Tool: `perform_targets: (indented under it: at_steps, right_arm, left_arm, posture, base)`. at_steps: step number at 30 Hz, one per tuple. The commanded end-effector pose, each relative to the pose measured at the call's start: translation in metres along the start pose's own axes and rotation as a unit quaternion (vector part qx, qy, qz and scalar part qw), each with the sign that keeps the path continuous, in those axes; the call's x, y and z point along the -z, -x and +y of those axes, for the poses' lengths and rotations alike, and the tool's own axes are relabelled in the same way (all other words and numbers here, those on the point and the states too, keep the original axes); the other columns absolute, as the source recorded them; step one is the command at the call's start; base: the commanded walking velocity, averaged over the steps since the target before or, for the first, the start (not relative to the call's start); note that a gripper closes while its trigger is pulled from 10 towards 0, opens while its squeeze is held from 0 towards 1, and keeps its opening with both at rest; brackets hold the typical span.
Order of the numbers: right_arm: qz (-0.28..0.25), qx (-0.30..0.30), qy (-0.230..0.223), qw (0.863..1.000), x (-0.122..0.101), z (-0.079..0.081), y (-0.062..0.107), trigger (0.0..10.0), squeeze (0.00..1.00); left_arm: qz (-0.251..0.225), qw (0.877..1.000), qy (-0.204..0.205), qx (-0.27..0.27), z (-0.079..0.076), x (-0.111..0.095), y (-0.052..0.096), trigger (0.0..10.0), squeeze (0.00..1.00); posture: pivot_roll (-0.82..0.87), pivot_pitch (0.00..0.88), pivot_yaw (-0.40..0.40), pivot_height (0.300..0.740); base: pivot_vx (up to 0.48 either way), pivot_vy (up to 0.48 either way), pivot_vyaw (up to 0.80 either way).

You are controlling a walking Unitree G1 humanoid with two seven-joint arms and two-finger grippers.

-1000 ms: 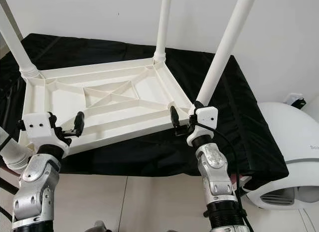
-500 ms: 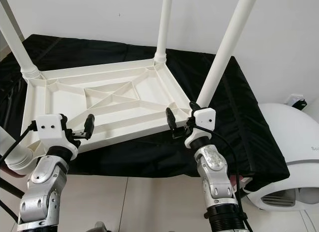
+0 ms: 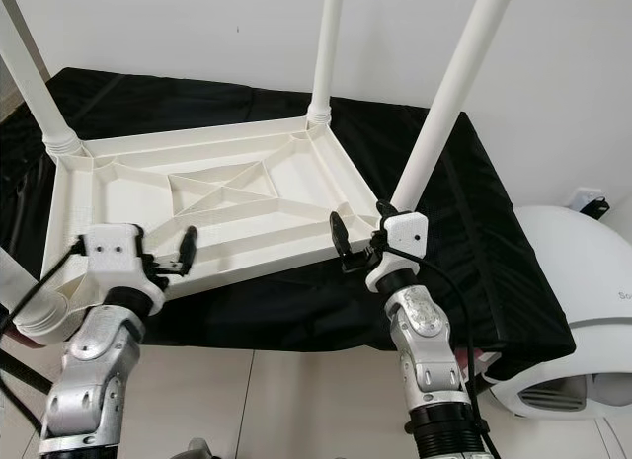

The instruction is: Building children table

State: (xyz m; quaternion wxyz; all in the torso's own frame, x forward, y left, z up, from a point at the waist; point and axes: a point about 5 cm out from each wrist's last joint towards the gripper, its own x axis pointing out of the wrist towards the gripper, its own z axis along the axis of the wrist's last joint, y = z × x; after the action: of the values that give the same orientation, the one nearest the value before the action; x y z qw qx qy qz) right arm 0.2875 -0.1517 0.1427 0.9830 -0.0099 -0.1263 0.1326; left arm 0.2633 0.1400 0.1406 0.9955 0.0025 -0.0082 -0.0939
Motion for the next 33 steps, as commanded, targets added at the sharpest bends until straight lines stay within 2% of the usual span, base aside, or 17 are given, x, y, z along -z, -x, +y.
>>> perform_targets:
  at_steps: [1, 11, 16, 21, 27, 33]
  right_arm:
    - [0.006, 0.013, 0.006, 1.000, 0.003, -0.005, 0.005, 10.0, 0.00]
    - [0.012, 0.042, 0.012, 0.999, 0.006, -0.012, 0.014, 10.0, 0.00]
    - [0.014, 0.067, 0.019, 0.997, 0.008, -0.019, 0.020, 10.0, 0.00]
    - [0.014, 0.070, 0.020, 0.997, 0.007, -0.020, 0.021, 10.0, 0.00]
    - [0.012, 0.081, 0.024, 0.996, 0.006, -0.024, 0.027, 10.0, 0.00]
    - [0.011, 0.081, 0.027, 0.996, 0.005, -0.025, 0.028, 10.0, 0.00]
  left_arm:
    - [0.019, 0.998, -0.008, 0.056, -0.013, 0.006, -0.002, 10.0, 0.00]
    - [0.037, 0.994, -0.031, 0.097, -0.017, 0.012, -0.002, 10.0, 0.00]
    - [0.044, 0.987, -0.048, 0.146, -0.037, 0.014, -0.022, 10.0, 0.00]
    - [0.047, 0.984, -0.051, 0.161, -0.043, 0.015, -0.027, 10.0, 0.00]
    - [0.068, 0.969, -0.075, 0.225, -0.067, 0.025, -0.035, 10.0, 0.00]
    - [0.061, 0.959, -0.085, 0.261, -0.082, 0.022, -0.047, 10.0, 0.00]
  posture:
    - [0.01, 0.000, -0.055, 0.740]
    - [-0.02, 0.000, -0.034, 0.740]
    - [-0.04, 0.000, -0.018, 0.740]
    - [-0.05, 0.000, -0.012, 0.740]
    - [-0.08, 0.000, -0.004, 0.740]
    - [-0.08, 0.000, -0.004, 0.740]
  base:
    - [0.000, 0.000, 0.00]
    - [0.000, 0.000, 0.00]
    - [0.000, 0.000, 0.00]
    - [0.000, 0.000, 0.00]
    - [0.000, 0.000, 0.00]
    - [0.000, 0.000, 0.00]
